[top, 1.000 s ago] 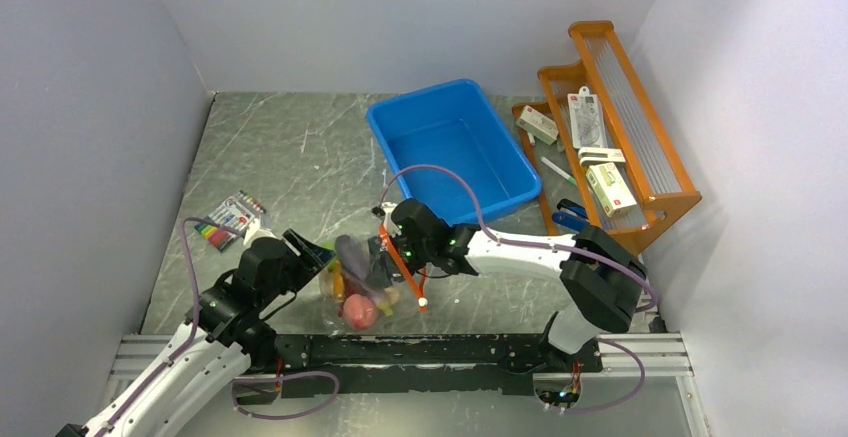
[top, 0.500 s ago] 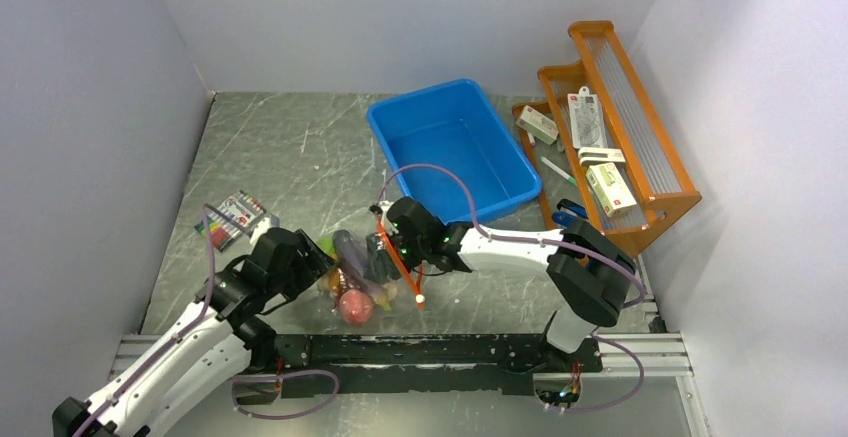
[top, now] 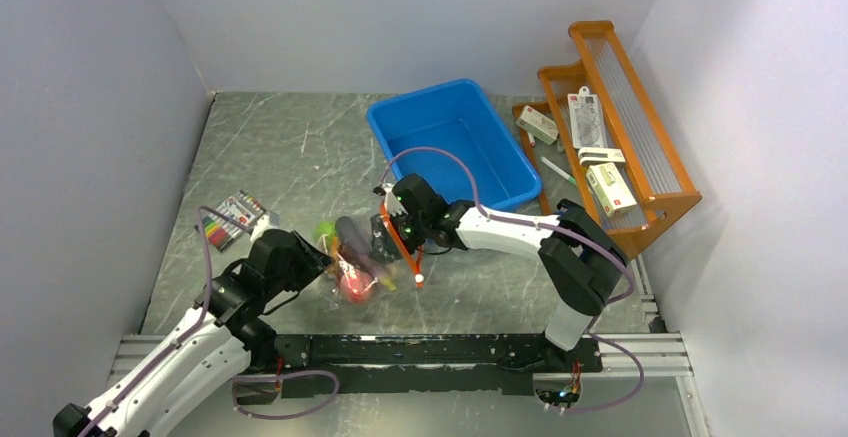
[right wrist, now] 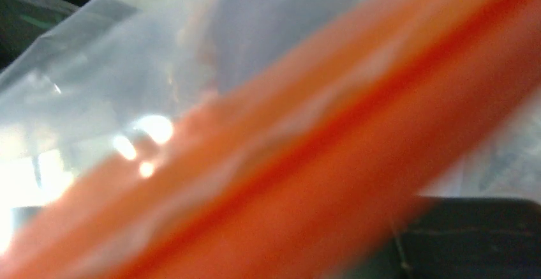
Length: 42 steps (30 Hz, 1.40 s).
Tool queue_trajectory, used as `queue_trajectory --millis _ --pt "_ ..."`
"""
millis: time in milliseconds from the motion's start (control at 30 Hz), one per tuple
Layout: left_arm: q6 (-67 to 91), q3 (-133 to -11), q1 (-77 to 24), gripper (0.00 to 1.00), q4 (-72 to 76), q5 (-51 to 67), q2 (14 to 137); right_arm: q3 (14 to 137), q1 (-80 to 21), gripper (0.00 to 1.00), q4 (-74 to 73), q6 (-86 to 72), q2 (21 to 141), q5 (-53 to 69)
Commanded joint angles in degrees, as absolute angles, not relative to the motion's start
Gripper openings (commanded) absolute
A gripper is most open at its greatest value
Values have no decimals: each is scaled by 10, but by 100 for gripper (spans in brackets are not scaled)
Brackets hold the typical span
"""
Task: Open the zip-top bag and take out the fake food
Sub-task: Pick up the fake vegetable from the zipper food storage bag.
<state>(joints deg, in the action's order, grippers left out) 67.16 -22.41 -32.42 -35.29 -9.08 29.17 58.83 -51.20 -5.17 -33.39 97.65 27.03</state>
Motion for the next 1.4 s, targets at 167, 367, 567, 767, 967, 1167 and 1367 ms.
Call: queue_trajectory --millis 167,367,567,767,967,1167,1367 --pt "655 -208 -320 54 -273 -72 362 578 -521 45 -114 -278 978 241" --pt "655 -207 -320 66 -271 -69 388 556 -525 48 -79 -302 985 256" --pt "657 -223 -320 70 -333 -105 382 508 -526 27 -13 -348 913 199" --pt "666 -200 -320 62 -311 -100 360 512 -518 25 -5 -366 895 274" --pt "661 -201 -320 52 -333 -110 355 511 -514 26 -24 -367 886 306" --pt "656 -197 -320 47 -353 -124 333 515 -493 26 -20 -409 888 387" --pt "643 -186 -320 41 -339 -109 312 518 -475 26 -20 -443 871 402"
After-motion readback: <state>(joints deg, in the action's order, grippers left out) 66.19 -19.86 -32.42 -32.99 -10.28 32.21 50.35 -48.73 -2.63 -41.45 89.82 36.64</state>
